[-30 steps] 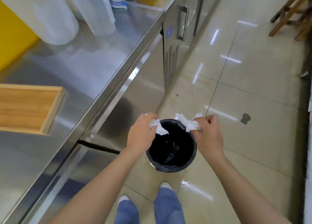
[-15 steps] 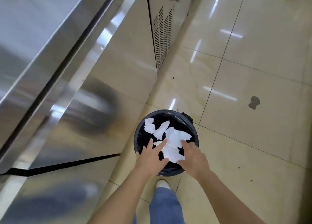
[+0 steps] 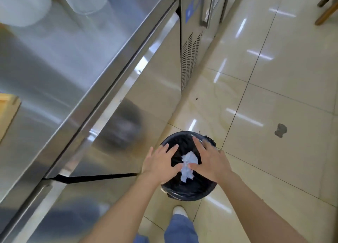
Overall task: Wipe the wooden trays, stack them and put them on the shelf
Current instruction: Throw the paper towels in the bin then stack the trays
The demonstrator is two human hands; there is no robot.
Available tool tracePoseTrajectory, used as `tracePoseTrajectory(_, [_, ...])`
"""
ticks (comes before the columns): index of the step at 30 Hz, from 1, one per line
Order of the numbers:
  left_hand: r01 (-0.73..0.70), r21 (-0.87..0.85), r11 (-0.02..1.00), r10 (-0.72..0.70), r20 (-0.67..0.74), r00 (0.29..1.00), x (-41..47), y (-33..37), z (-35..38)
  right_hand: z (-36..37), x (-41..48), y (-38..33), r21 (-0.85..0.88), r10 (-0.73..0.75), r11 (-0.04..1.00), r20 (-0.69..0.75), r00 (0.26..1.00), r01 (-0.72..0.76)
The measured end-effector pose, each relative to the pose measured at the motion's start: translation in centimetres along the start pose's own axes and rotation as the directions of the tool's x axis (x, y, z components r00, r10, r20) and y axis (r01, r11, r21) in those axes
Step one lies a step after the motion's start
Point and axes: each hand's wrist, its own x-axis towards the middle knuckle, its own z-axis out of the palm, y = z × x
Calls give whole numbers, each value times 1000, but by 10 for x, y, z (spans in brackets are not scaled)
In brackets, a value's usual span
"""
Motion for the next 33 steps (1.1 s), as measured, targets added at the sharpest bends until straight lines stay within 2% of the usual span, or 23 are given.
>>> tracePoseTrajectory(3, [-39, -31, 999, 35, -117, 992, -17, -1, -54, -54, -1, -28, -39, -67, 997, -105, 992, 63])
tracePoseTrajectory(7, [-70, -107, 992, 31, -334, 942, -52, -9, -133, -125, -10, -74, -74, -160, 987, -248, 955, 146])
tracePoseTrajectory(12, [-104, -144, 984, 5, -559, 829, -103, -38, -208, -188, -26, -146, -109, -275, 961, -403, 873, 253])
tracePoseTrajectory(17, [-38, -159, 987, -84, -694, 715, -154, -92, -236, -205, -35, -224, -155, -411, 910, -442, 797, 384])
tracePoseTrajectory(19, [22, -170, 985, -136, -699, 703, -173, -119, -237, -202, -35, -255, -166, -442, 896, -419, 793, 412])
tracePoseTrajectory(23, [161, -168, 973, -232, -645, 728, -208, -177, -228, -186, -29, -315, -199, -486, 874, -331, 809, 443])
tracePoseTrajectory(28, [205, -260, 944, -323, -590, 740, -238, -232, -201, -154, -14, -373, -205, -515, 856, -249, 820, 475])
tracePoseTrajectory(31, [224, -422, 879, -426, -482, 766, -247, -249, -178, -135, -4, -393, -195, -508, 859, -206, 836, 474])
tracePoseTrajectory(33, [165, -616, 771, -478, -388, 788, -250, -250, -168, -123, 3, -400, -170, -468, 880, -154, 870, 443])
